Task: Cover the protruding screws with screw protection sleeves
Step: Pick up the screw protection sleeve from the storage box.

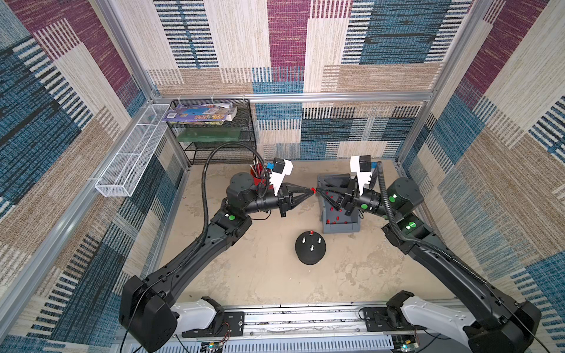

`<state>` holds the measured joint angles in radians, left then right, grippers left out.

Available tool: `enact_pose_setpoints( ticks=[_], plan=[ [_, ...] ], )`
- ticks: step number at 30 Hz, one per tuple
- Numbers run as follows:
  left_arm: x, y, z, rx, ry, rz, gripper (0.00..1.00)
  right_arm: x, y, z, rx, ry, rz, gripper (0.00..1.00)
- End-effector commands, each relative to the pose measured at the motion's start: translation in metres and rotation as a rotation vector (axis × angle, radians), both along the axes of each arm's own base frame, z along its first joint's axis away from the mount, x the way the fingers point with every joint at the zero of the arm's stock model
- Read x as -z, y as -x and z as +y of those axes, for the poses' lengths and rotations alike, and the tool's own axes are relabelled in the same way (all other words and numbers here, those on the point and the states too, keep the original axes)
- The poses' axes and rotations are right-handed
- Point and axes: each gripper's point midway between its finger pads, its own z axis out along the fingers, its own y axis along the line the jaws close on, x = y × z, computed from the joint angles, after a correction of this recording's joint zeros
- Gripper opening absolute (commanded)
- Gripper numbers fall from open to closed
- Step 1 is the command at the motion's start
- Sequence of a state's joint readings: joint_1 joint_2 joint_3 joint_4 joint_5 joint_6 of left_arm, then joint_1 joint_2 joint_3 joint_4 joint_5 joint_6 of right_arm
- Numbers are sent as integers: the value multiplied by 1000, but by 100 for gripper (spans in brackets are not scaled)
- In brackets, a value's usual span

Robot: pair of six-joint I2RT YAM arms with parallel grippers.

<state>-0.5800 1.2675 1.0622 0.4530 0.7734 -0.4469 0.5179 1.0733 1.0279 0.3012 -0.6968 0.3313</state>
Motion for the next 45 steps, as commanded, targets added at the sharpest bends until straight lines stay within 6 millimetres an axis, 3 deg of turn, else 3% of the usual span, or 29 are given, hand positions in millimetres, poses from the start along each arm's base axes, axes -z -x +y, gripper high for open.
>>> enact_pose_setpoints(
  ticks=[1,6,16,23,36,45],
  plan=[
    [-62,-4,25,-112,283,-64,0,-39,11,-3,-27,-117,-114,42],
    [-93,9,41,-98,448,-95,0,-57,23,9,-89,-157,-185,38],
    [-125,43,51,-6,551,-184,0,-83,35,18,-139,-245,-252,32],
    [-130,51,51,17,577,-205,0,-96,45,33,-198,-258,-286,30],
    [-131,65,46,82,569,-222,0,-97,44,51,-232,-236,-278,25],
    [-128,67,50,74,580,-227,0,-94,46,55,-250,-228,-278,13]
  ],
)
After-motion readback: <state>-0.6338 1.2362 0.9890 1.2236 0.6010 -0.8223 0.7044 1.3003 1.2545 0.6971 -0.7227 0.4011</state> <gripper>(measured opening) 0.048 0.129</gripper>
